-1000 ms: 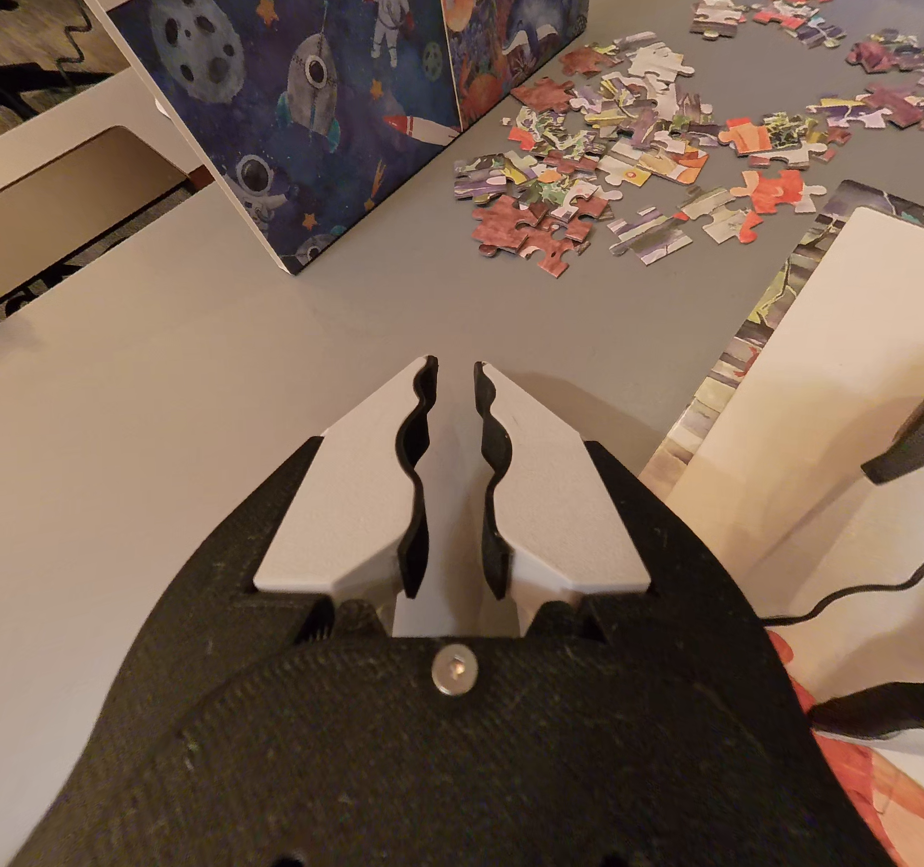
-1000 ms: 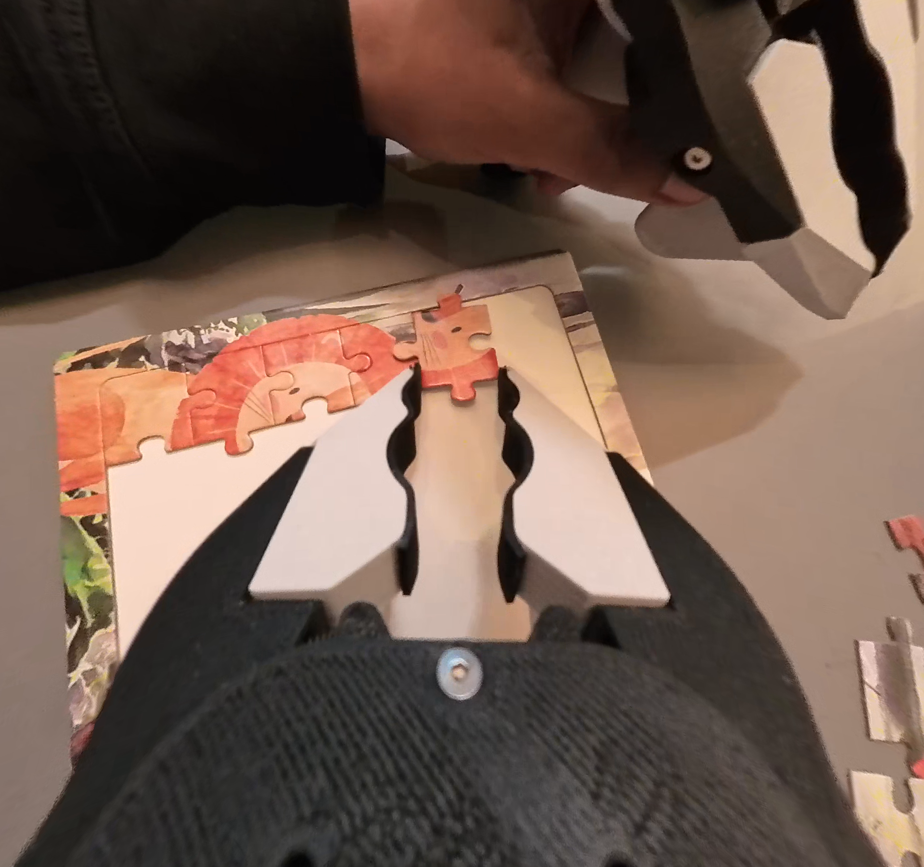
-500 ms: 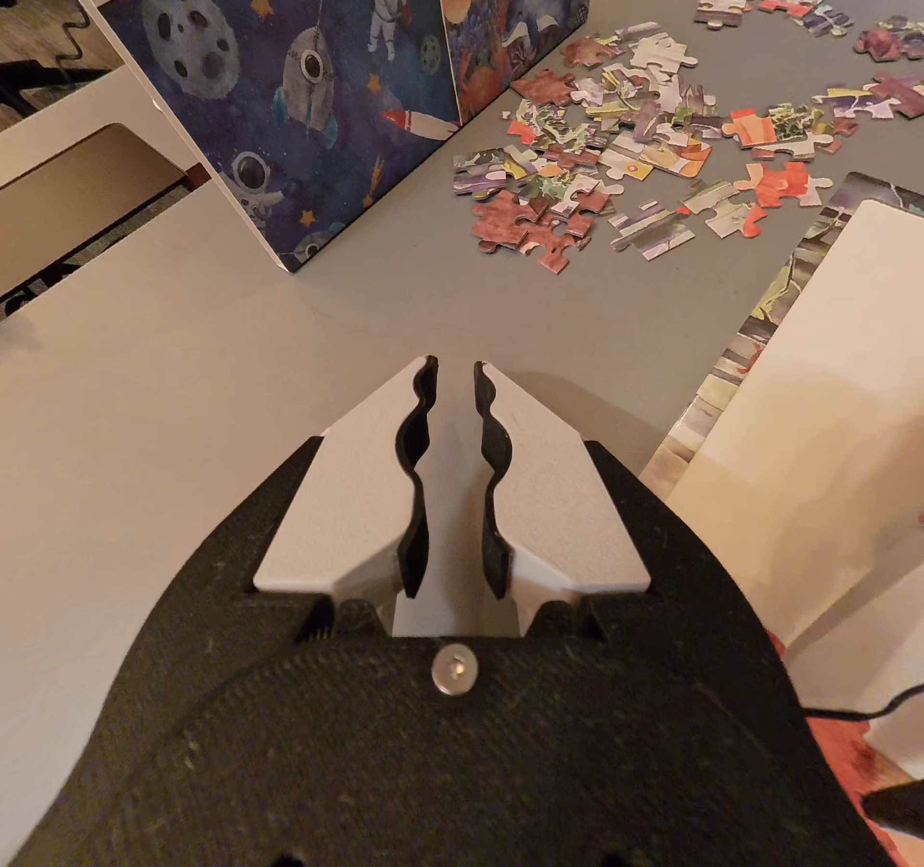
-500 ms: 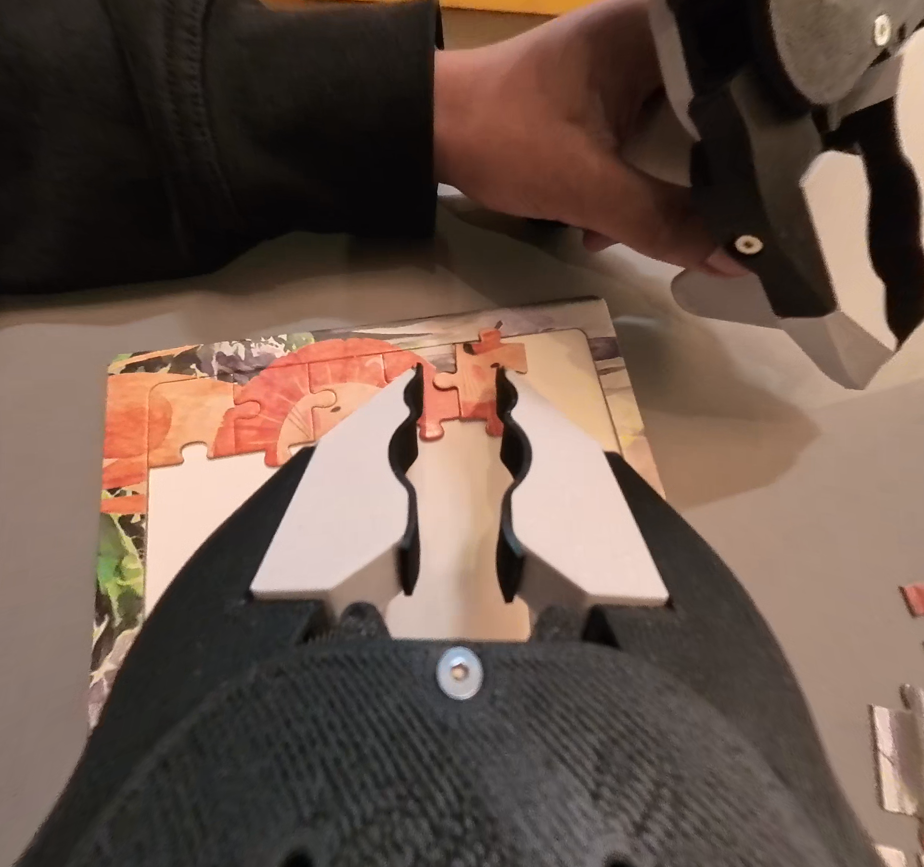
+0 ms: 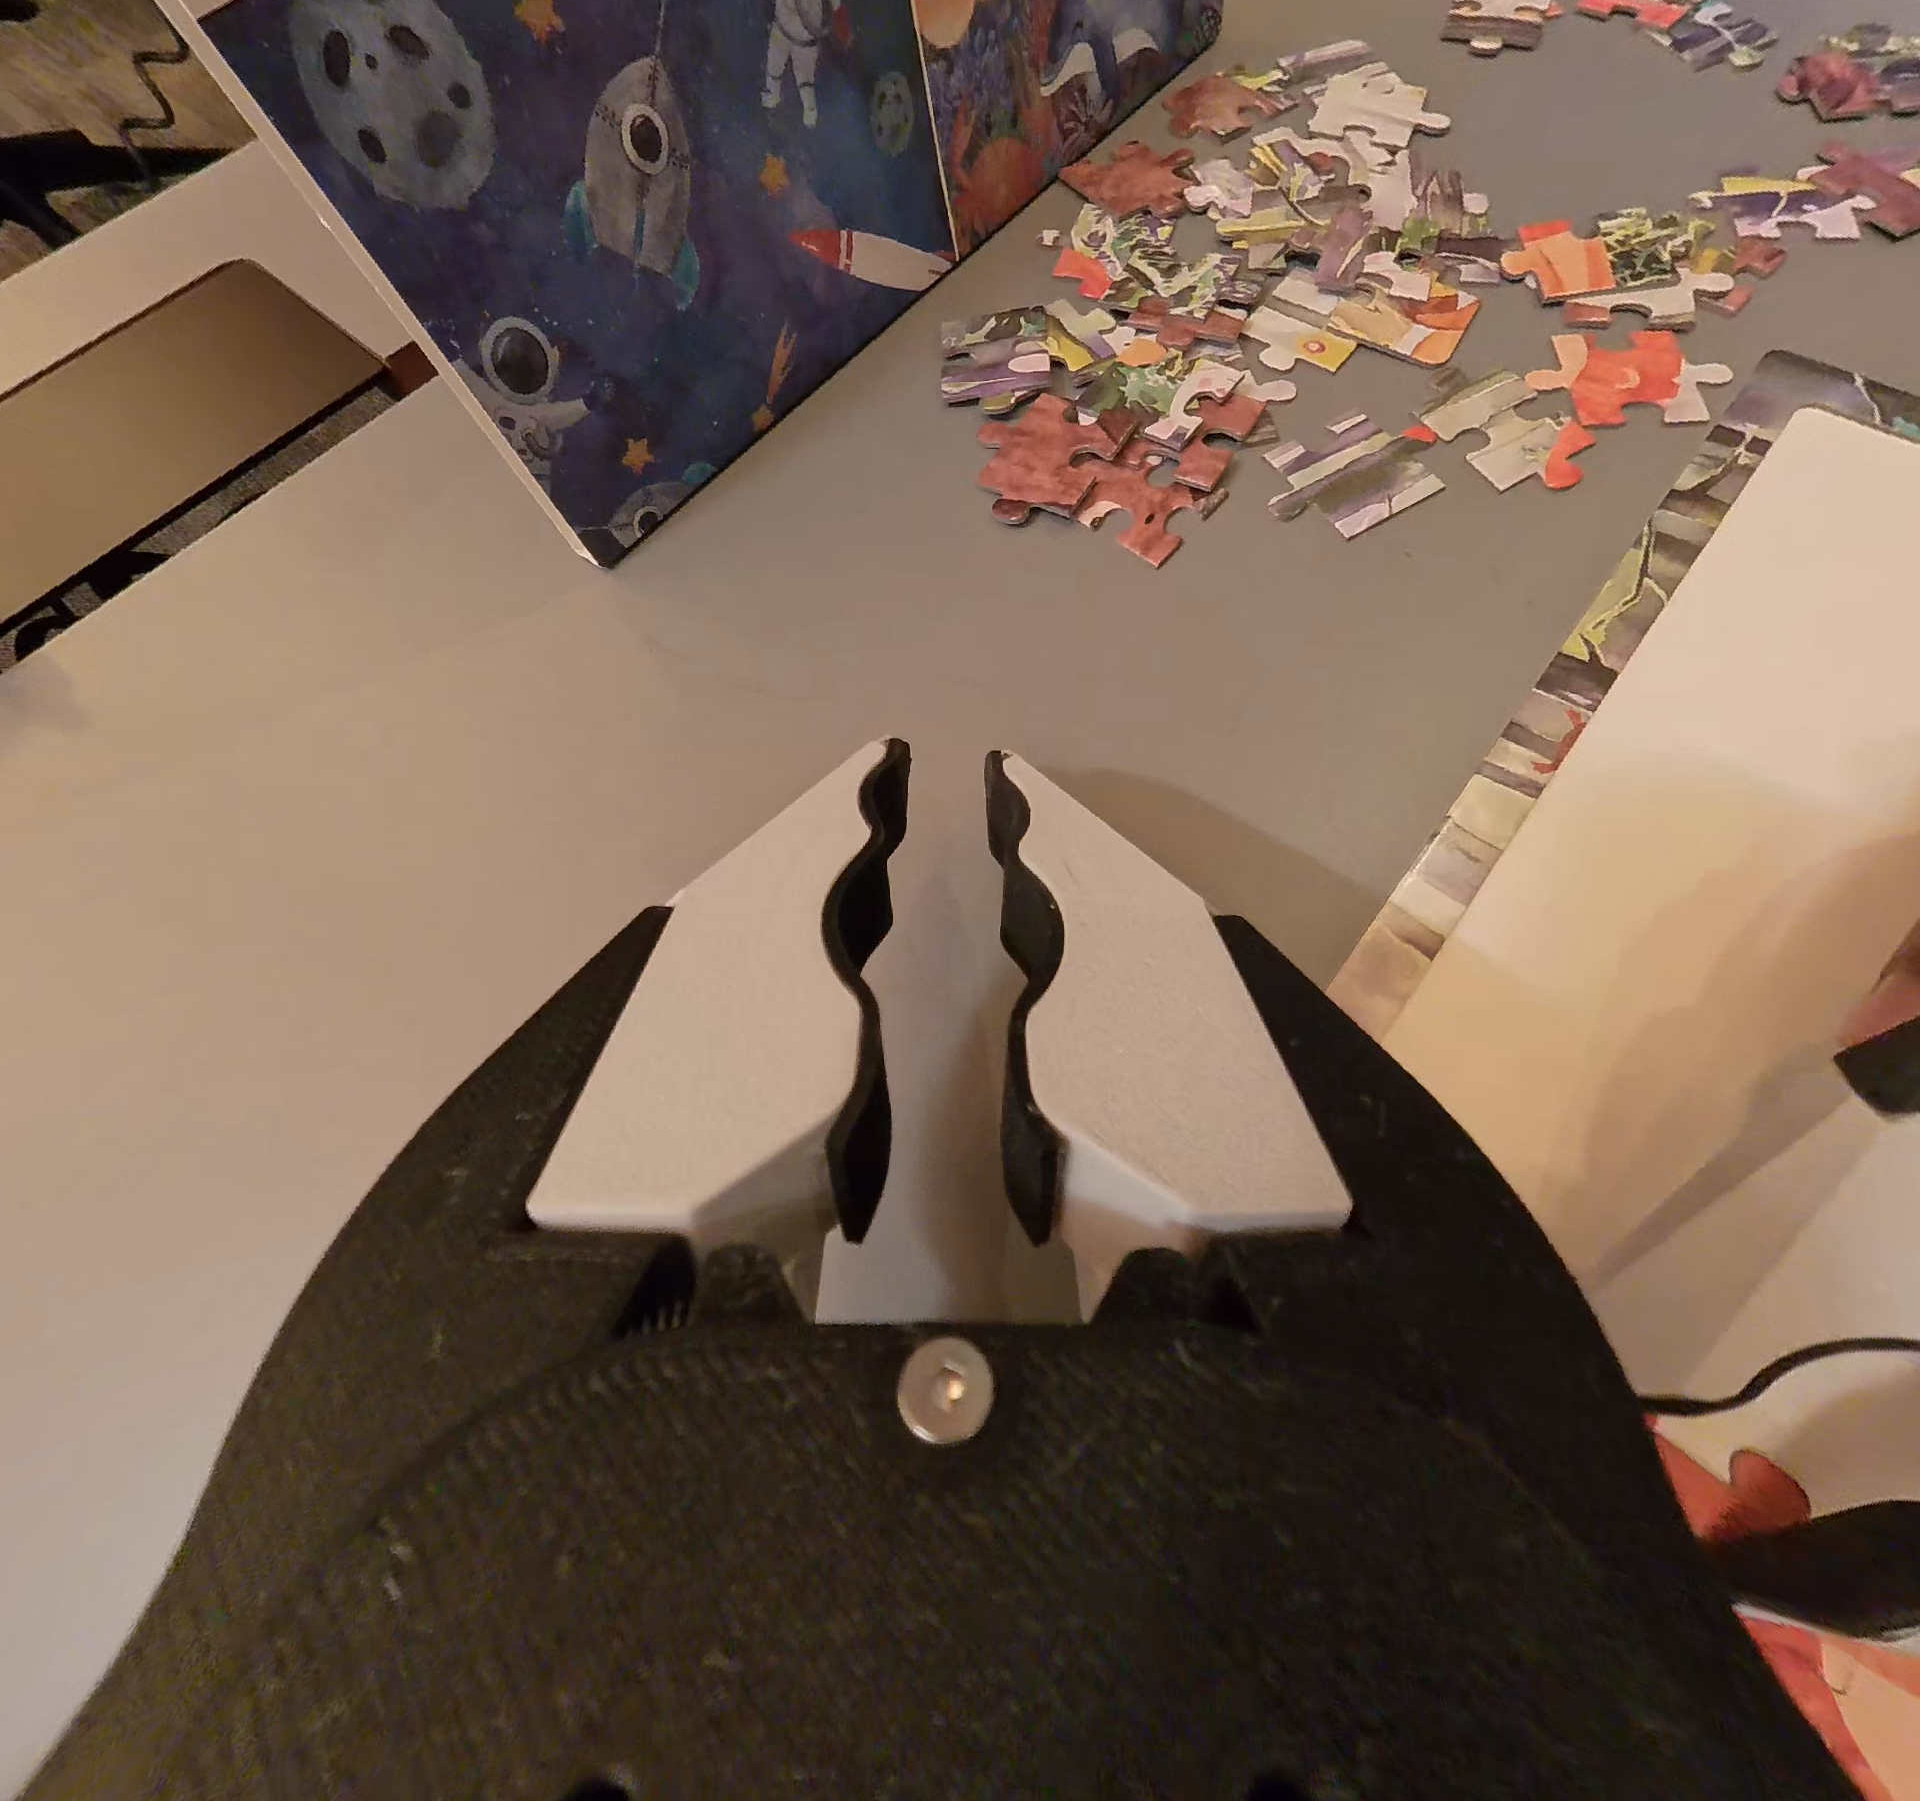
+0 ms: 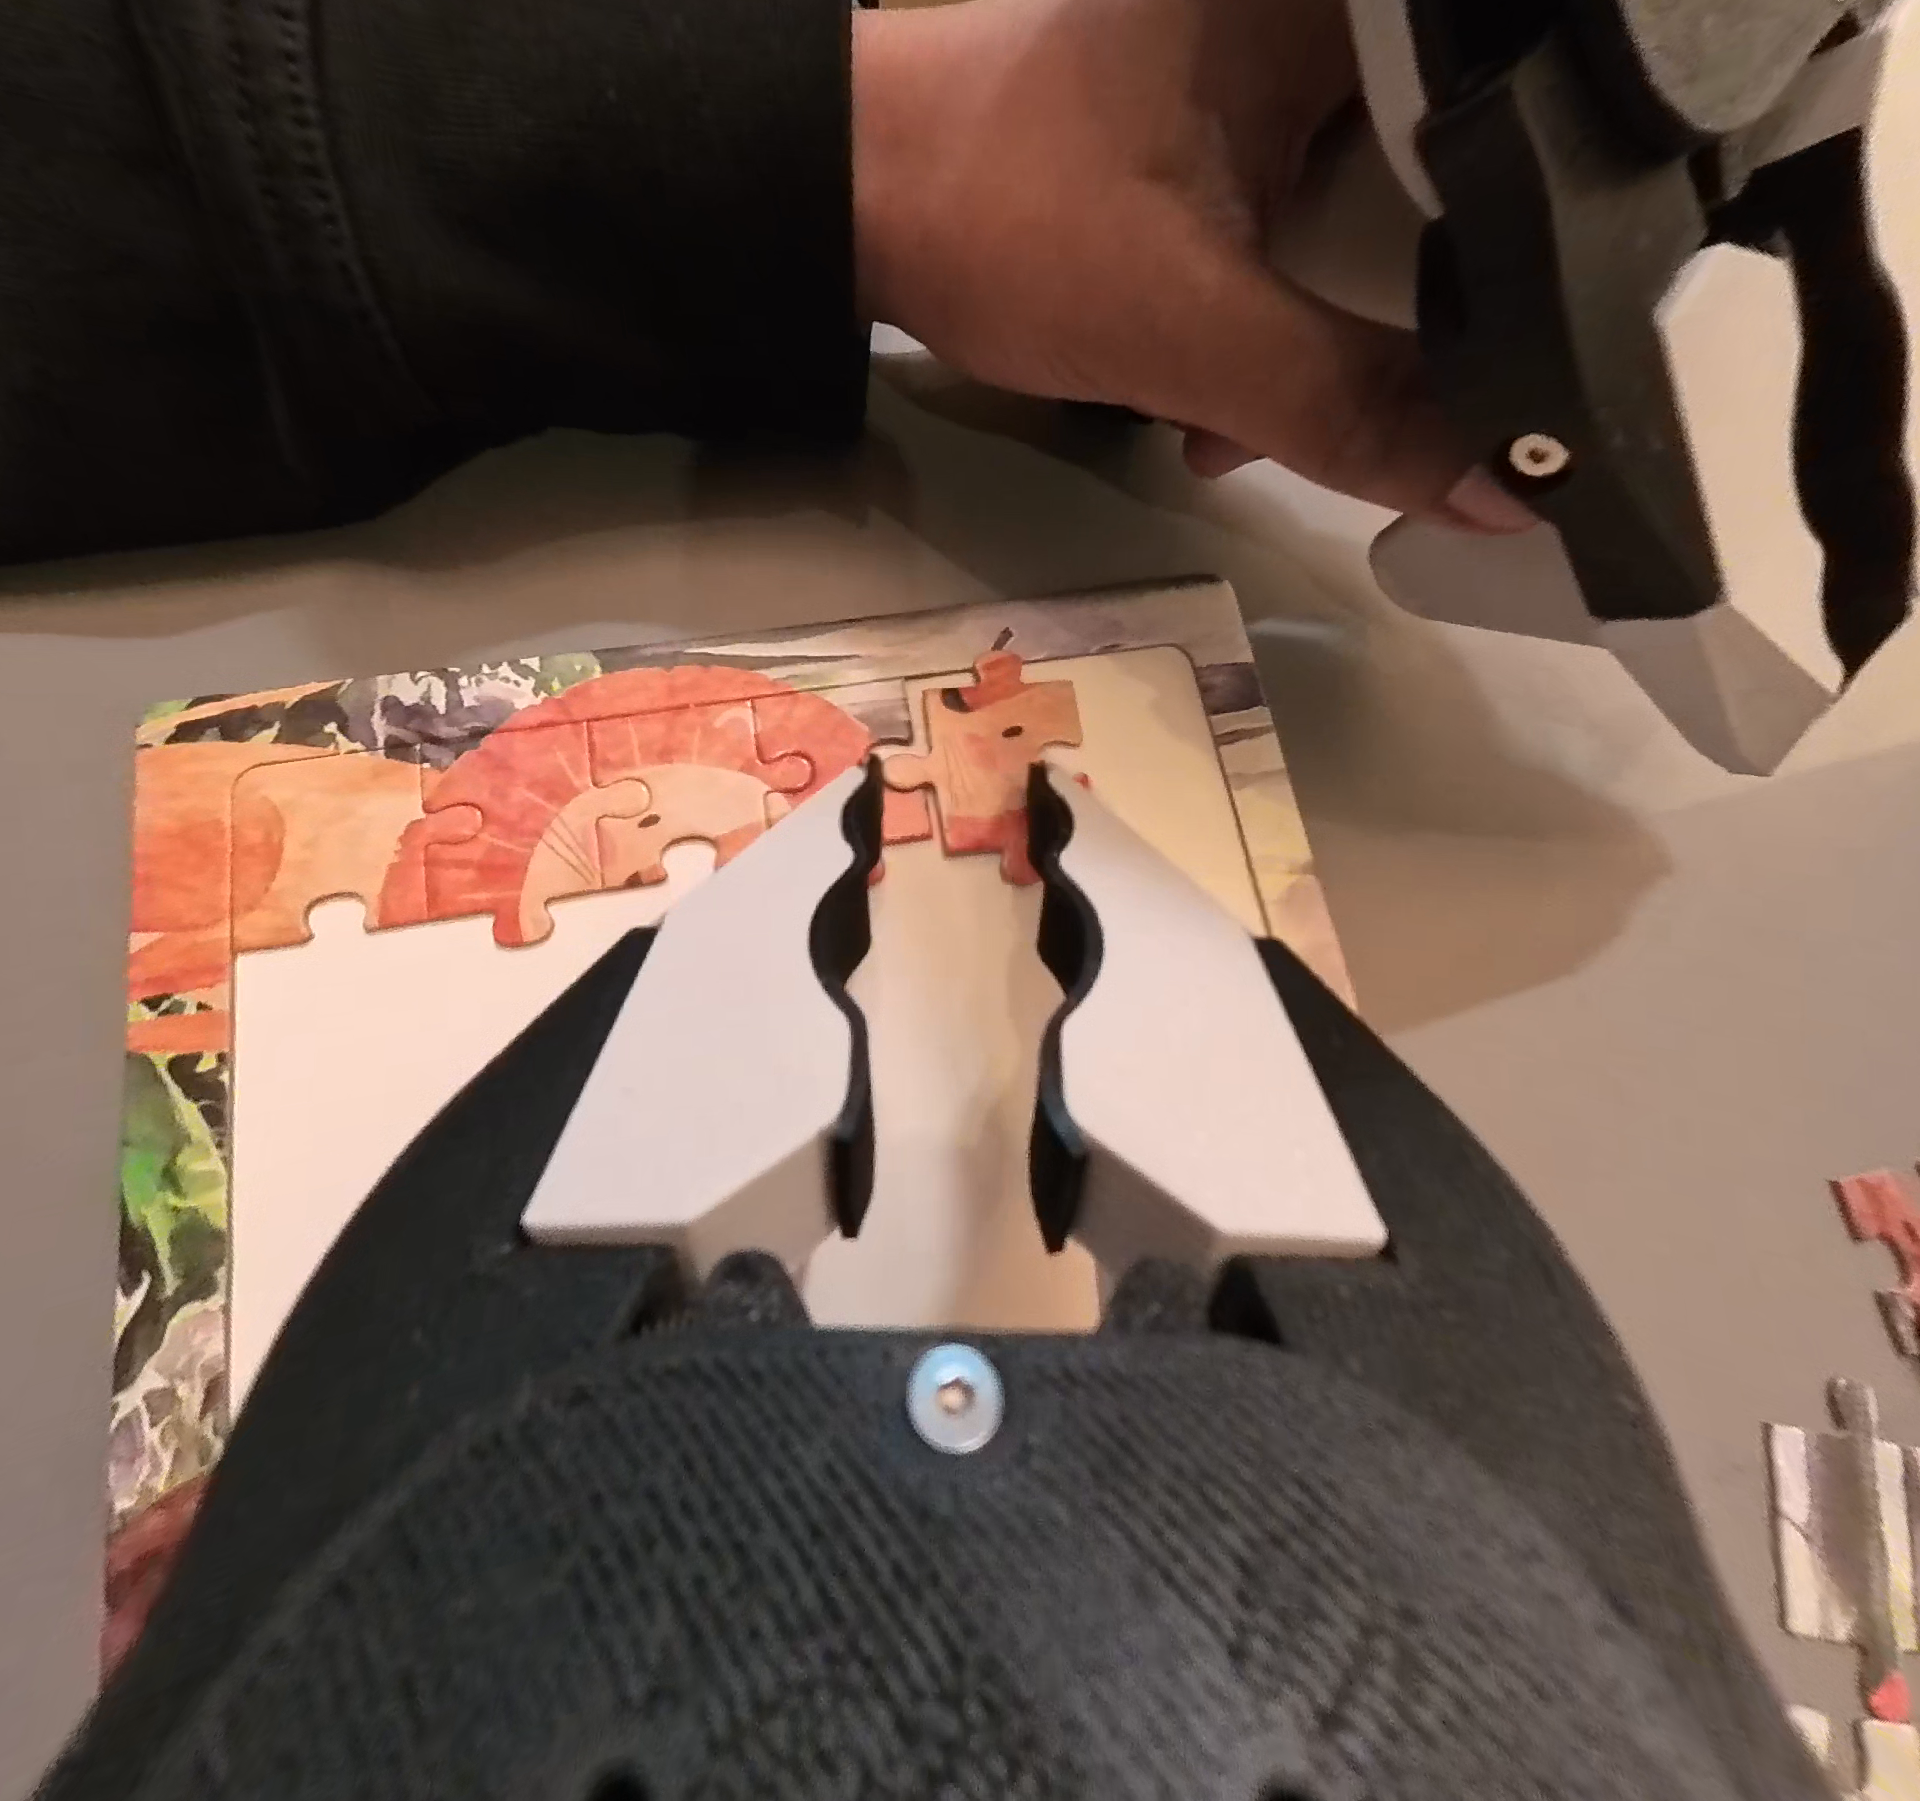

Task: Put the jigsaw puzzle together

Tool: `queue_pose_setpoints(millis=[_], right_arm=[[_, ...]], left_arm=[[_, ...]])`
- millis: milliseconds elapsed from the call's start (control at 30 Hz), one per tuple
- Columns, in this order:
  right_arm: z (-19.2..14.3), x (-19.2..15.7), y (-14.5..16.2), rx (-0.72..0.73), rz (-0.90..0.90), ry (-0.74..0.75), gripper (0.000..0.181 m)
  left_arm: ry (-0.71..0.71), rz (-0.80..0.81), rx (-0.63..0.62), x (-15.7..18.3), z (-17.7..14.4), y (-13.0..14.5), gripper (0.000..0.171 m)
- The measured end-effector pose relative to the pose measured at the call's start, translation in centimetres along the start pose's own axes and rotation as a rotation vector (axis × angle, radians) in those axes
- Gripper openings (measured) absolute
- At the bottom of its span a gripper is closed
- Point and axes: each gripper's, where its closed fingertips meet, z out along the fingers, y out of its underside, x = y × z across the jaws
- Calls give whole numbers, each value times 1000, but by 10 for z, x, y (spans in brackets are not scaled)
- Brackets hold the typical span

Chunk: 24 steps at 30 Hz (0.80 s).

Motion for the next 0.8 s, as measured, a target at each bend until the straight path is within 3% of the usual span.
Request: queue_pose_setpoints(millis=[367,800], right_arm=[[2,4,1,-5,50,-2,42],[-8,32,17,-43,101,91,39]], left_arm=[[-1,4,-5,0,1,1,14],[0,2,-4,0,1,1,14]])
